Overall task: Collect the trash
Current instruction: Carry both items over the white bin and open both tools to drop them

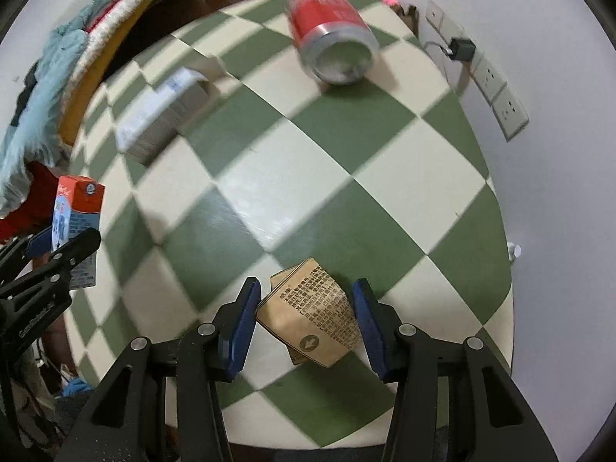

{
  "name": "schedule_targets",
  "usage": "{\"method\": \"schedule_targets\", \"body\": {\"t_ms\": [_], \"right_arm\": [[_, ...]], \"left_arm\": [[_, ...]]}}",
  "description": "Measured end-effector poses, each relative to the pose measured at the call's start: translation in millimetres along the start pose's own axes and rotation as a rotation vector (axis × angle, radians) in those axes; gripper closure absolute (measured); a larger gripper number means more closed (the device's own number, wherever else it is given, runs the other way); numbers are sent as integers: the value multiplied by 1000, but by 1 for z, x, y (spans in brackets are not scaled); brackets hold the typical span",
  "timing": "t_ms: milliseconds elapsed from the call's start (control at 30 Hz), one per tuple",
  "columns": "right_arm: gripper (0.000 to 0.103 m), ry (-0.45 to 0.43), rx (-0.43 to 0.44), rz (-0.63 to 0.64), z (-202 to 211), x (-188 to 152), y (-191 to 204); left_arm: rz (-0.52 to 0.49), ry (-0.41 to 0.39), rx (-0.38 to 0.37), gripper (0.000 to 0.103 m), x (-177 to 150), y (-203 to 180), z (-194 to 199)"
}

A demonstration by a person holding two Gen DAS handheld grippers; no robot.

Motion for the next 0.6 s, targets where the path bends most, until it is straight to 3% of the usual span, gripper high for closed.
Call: {"method": "schedule_targets", "body": {"t_ms": [133, 300, 467, 600], "right_arm": [[52, -64, 39, 47, 31, 14, 43], [52, -128, 104, 151, 63, 33, 132], [52, -138, 196, 296, 71, 37, 250], [52, -86, 256, 420, 44, 24, 349]], "left_arm": [[78, -73, 12, 55, 14, 52, 28], [179, -131, 73, 55, 14, 142, 55], [321, -141, 155, 55, -23, 246, 76], [454, -82, 198, 55, -70, 325, 60]]}}
Point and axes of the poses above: each gripper's, at about its wrist camera, not at the fingertips, and z roughly against the way its jaws point, y to its left, x to its top, the point moved 6 cm from there along -z, roughly the way its jaws point, and after that the axes turned 7 degrees about z, right-handed, at the moved point
